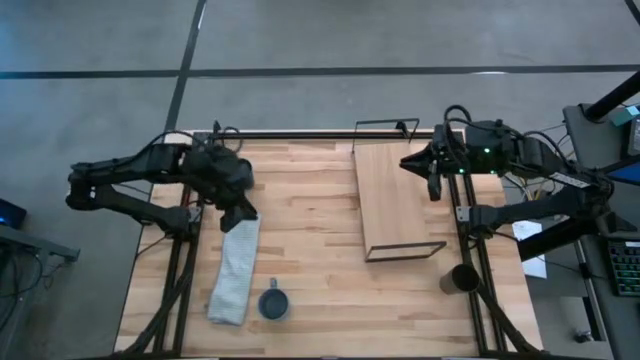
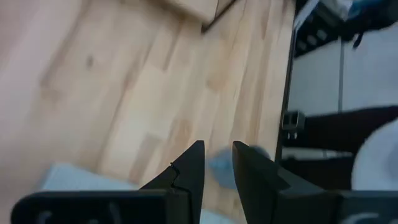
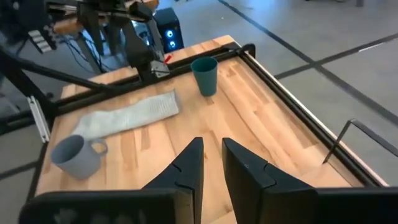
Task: Stack small to large cups/mugs on shelf
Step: Put the gray mug on the shelf
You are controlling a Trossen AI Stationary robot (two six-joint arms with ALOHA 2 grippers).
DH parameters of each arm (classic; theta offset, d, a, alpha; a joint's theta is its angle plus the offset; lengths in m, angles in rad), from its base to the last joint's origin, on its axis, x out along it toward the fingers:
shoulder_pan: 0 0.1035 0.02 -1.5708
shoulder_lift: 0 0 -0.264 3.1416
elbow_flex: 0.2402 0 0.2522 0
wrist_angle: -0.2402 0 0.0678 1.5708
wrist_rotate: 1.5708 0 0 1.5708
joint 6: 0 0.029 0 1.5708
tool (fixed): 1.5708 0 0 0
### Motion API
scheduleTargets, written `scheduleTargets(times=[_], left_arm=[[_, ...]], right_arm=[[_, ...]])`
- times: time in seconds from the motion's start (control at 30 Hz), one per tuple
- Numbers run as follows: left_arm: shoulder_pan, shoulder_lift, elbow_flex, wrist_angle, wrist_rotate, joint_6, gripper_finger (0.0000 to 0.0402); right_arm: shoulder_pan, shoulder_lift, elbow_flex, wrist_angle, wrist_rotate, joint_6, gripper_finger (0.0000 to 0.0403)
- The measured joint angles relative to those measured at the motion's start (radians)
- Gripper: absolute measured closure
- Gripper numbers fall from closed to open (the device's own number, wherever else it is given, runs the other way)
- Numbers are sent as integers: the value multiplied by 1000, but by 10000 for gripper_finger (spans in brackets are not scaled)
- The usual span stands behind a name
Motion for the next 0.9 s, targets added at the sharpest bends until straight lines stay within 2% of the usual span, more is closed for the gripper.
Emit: scheduleTargets(times=[0.33,0.6,0.9], left_arm=[[-14,129,-6,-2,150,7,333],[-95,244,-6,-3,288,0,333],[-154,374,-3,3,316,-4,333]], right_arm=[[0,52,19,-39,0,-18,349],[0,39,19,-47,-1,-18,349],[0,27,18,-48,-1,-20,349]])
